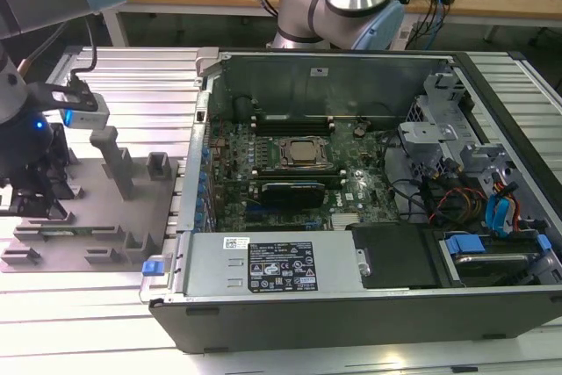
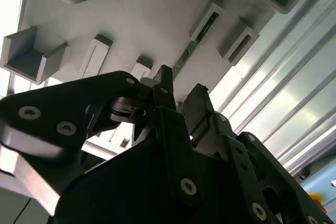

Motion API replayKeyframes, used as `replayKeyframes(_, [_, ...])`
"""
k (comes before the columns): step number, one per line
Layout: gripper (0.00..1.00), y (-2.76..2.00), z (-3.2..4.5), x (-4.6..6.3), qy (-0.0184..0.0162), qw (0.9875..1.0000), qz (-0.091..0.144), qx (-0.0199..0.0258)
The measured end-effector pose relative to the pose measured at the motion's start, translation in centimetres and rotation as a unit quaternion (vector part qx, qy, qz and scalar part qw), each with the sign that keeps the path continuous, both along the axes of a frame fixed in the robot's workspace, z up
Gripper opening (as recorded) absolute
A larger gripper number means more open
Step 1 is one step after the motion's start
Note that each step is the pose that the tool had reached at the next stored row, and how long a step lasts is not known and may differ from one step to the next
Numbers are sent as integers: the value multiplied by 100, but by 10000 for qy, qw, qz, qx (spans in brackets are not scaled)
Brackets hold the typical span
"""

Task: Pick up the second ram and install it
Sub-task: 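Pick up the second ram and move it above second insertion slot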

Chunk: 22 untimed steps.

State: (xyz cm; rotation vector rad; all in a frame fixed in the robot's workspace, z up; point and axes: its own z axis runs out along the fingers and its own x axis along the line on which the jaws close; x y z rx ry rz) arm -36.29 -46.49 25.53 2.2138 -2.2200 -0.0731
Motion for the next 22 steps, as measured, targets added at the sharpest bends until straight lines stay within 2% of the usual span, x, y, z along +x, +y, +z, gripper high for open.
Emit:
replayKeyframes(6, [34, -8, -103, 0, 0, 10000, 1, 0])
replayKeyframes(16, [34, -1, -193, -14, 0, 10000, 1, 0])
replayKeyframes(22, [34, -2, -369, -54, 1, 10000, 1, -1])
